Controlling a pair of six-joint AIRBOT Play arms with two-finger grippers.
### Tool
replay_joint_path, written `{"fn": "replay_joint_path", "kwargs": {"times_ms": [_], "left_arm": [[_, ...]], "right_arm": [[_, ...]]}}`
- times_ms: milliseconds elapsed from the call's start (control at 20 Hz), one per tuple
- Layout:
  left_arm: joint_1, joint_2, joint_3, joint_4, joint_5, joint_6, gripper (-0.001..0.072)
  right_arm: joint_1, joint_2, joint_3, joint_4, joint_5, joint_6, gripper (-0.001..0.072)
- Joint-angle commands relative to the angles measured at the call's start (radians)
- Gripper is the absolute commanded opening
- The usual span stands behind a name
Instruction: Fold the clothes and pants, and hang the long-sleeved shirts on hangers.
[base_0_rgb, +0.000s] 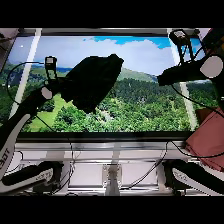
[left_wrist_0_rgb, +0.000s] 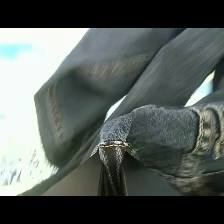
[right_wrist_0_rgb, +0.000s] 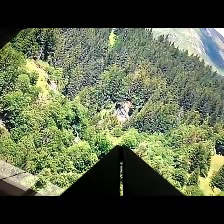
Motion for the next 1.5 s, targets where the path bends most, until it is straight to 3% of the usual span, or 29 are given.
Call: {"fn": "replay_joint_path", "kwargs": {"times_ms": [0,150,400,600,750,800,850,900,950,1050,1200,1300,1450], "left_arm": [[-0.065,0.108,0.011,-0.005,0.002,0.0,0.0027],[-0.189,0.21,0.011,-0.141,0.002,0.0,0.0027],[-0.508,0.229,0.011,-0.529,0.014,0.0,0.0027],[-0.812,0.119,0.011,-0.689,0.157,0.0,0.0027],[-0.988,0.039,0.011,-0.71,0.3,-0.001,0.0029],[-1.03,0.028,0.011,-0.709,0.343,0.0,0.0078],[-1.049,0.028,0.011,-0.69,0.358,0.0,0.0264],[-1.052,0.035,0.014,-0.649,0.357,0.0,0.0506],[-1.049,0.046,0.017,-0.619,0.357,0.0,0.0618],[-1.022,0.096,0.017,-0.552,0.357,0.0,0.0623],[-0.948,0.205,0.016,-0.452,0.357,0.0,0.0622],[-0.875,0.274,0.016,-0.424,0.356,0.001,0.0622],[-0.739,0.352,0.015,-0.424,0.33,0.009,0.0622]], "right_arm": [[0.0,0.0,0.001,-0.007,-0.053,0.005,0.0031],[-0.002,0.002,0.031,-0.018,-0.124,0.043,0.0031],[-0.002,0.003,0.214,-0.084,-0.171,0.101,0.0031],[-0.002,0.003,0.36,-0.112,-0.171,0.101,0.0031],[-0.002,0.003,0.421,-0.117,-0.166,0.101,0.0031],[-0.002,0.008,0.425,-0.128,-0.164,0.101,0.0031],[-0.002,0.011,0.425,-0.153,-0.159,0.101,0.0031],[-0.003,0.011,0.425,-0.201,-0.145,0.101,0.0031],[-0.003,0.009,0.423,-0.27,-0.126,0.102,0.0031],[-0.029,0.003,0.418,-0.408,-0.056,0.101,0.0031],[-0.215,-0.003,0.382,-0.409,0.098,0.101,0.003],[-0.375,0.0,0.29,-0.29,0.171,0.101,0.0029],[-0.563,0.01,0.049,0.063,0.212,0.045,0.003]]}}
